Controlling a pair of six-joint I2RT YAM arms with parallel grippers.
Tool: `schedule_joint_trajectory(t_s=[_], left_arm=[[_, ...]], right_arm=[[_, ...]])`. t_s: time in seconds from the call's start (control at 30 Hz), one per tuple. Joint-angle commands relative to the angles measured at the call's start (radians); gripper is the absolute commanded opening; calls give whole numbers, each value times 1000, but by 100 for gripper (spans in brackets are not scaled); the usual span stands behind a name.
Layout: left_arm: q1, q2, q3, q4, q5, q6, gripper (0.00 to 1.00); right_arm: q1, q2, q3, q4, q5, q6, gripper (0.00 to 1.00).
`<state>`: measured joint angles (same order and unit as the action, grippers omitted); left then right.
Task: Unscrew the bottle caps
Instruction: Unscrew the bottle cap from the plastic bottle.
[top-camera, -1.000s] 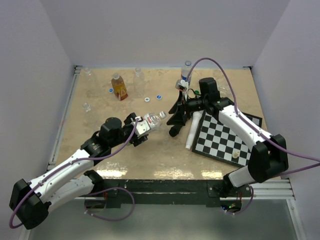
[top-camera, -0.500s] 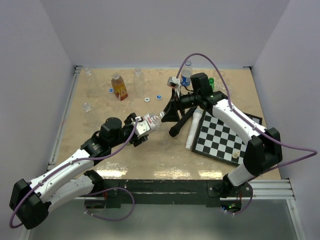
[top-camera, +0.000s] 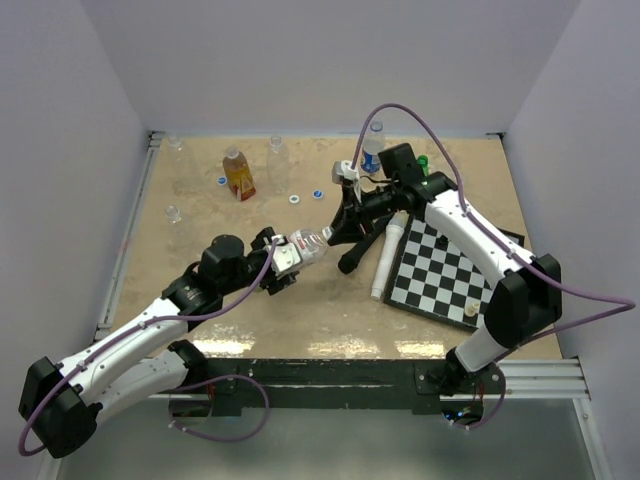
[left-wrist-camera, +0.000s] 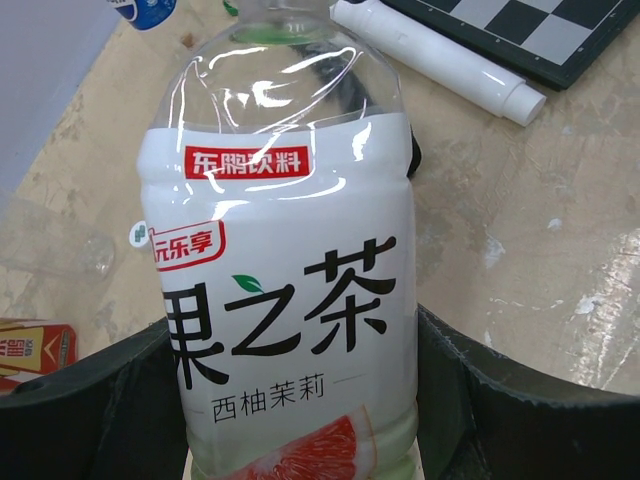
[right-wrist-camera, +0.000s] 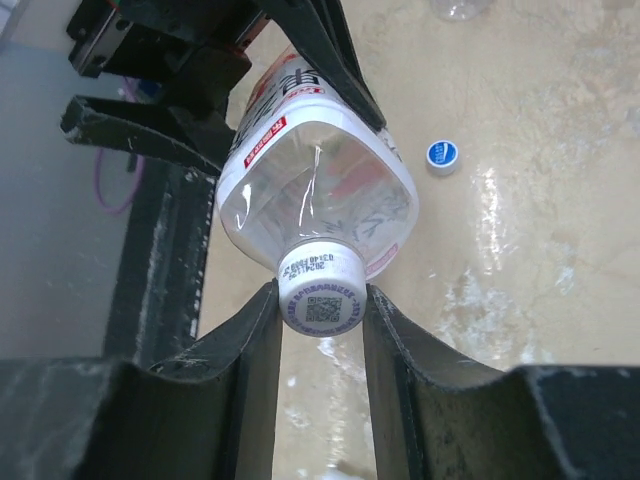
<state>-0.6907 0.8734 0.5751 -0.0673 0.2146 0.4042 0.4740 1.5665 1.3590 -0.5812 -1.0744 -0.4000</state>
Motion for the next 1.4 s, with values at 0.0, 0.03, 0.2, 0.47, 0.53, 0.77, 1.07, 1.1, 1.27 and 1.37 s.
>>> schedule_joint_trajectory(t_s=[0.0,0.03,0.2,0.47,0.53,0.77,1.07,1.1,1.27,1.37], left_arm=[[-3,4,3,43,51,-18,0],[-1,6,2,43,58,-19,0],[0,10,3,37,75,-19,0],[-1,9,5,35,80,-21,0],[-1,9,3,35,81,-19,0],[-1,12,5,34,86,-21,0],[-3,16,6,35,97,-28,0],[-1,15,5,35,97,-28,0],[-1,16,6,35,95,-27,0],[0,19,5,35,97,-28,0]], right_arm=[[69,46,167,-462,23,-693,0],[89,46,178,-498,54,-799,0],[205,-92,69,-235,440,-906,0],[206,-111,60,-189,343,-715,23],[195,-129,36,-168,321,-656,46],[48,-169,-26,-100,82,-371,66],[0,-178,-138,205,131,347,68],[0,-180,-144,214,116,368,68],[0,-163,-146,221,100,388,66],[0,-152,-146,225,84,392,62]])
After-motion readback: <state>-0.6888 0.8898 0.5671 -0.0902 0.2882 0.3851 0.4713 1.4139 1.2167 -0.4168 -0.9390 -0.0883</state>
